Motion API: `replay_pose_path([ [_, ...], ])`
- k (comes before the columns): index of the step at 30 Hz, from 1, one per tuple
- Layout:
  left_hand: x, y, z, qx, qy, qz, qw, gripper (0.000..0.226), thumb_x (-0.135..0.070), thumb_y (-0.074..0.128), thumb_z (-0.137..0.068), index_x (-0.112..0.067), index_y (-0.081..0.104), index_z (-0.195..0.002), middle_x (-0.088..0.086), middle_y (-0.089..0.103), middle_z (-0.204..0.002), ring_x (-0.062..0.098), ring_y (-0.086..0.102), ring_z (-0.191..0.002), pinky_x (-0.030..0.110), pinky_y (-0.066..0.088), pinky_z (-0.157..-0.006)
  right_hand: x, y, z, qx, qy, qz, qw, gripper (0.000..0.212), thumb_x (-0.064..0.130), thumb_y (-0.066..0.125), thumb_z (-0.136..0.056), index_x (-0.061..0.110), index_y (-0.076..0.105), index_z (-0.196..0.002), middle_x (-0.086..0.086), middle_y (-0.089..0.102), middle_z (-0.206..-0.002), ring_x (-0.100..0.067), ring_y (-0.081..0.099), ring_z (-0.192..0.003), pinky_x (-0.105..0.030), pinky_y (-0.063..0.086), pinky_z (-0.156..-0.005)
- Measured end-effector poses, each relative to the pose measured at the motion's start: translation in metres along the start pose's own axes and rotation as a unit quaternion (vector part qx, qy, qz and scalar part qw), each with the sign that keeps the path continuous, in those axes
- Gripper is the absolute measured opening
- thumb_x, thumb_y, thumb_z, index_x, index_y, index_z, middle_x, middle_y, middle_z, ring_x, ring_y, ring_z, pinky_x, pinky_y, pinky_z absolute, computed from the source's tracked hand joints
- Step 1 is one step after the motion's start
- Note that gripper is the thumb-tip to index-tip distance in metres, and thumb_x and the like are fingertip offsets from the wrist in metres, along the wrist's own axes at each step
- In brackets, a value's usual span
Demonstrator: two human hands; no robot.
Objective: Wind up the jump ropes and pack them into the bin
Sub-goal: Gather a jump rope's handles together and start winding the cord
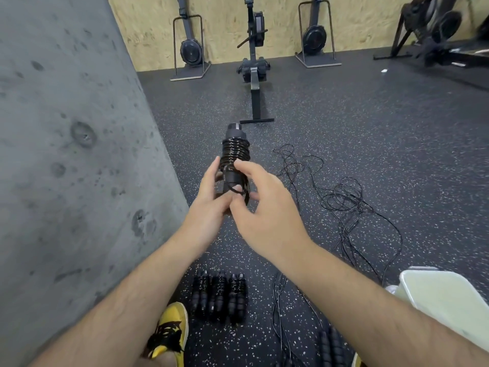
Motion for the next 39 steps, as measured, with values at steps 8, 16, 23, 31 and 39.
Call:
replay_pose_path([
  [8,0.0,-0.018,0.009,-0.057,0.067,-0.103,0.991,0.069,-0.002,0.072,-0.087,-0.048,0.048,-0.134,-0.004,0.041,-0.142,0.011,0.067,-0.107,0.035,0.056,-0.096,-0.014,0.019,-0.003,0.018,0.089,-0.018,0.996,0.059,0.033,0.061,-0.093,0.031,0.038,-0.148,0.008,0.062,-0.129,-0.008,0.059,-0.116,-0.027,0.046,-0.099],
  [16,0.022,-0.049,0.012,-0.099,0.023,-0.11,0.989,0.056,-0.014,0.062,-0.072,-0.038,0.054,-0.123,0.01,0.045,-0.134,0.021,0.06,-0.115,0.03,0.052,-0.094,-0.051,0.068,-0.016,0.039,0.119,-0.067,0.99,0.069,0.005,0.065,-0.086,0.046,0.044,-0.138,0.005,0.062,-0.112,-0.002,0.062,-0.085,-0.027,0.054,-0.088],
  [23,0.099,-0.082,0.019,-0.106,-0.061,-0.122,0.985,0.055,0.004,0.056,-0.096,-0.018,0.044,-0.145,0.004,0.059,-0.13,0.018,0.062,-0.114,0.036,0.049,-0.105,-0.089,0.138,-0.007,0.114,0.176,-0.064,0.976,0.069,-0.005,0.052,-0.078,0.044,0.042,-0.125,0.015,0.06,-0.097,-0.014,0.063,-0.087,-0.032,0.054,-0.075],
  [31,0.197,-0.118,0.041,-0.155,-0.176,-0.141,0.962,0.045,0.002,0.062,-0.095,-0.019,0.05,-0.133,0.003,0.062,-0.12,0.021,0.06,-0.119,0.036,0.046,-0.107,-0.143,0.215,0.029,0.212,0.227,0.004,0.951,0.064,0.005,0.052,-0.079,0.049,0.038,-0.124,0.002,0.065,-0.114,-0.025,0.061,-0.103,-0.036,0.053,-0.082],
  [39,0.308,-0.112,0.075,-0.187,-0.279,-0.1,0.937,0.055,0.003,0.062,-0.094,-0.016,0.049,-0.143,-0.004,0.059,-0.127,0.013,0.055,-0.123,0.026,0.041,-0.108,-0.212,0.263,0.059,0.299,0.273,0.082,0.911,0.059,0.007,0.057,-0.082,0.03,0.042,-0.135,-0.007,0.055,-0.122,-0.024,0.058,-0.101,-0.03,0.048,-0.085],
])
Point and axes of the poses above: each hand's wrist, its own z-axis away from the middle knuckle, its own y-axis out of the palm, x = y × z, the point moved 4 cm from there along -z, towards the middle knuckle
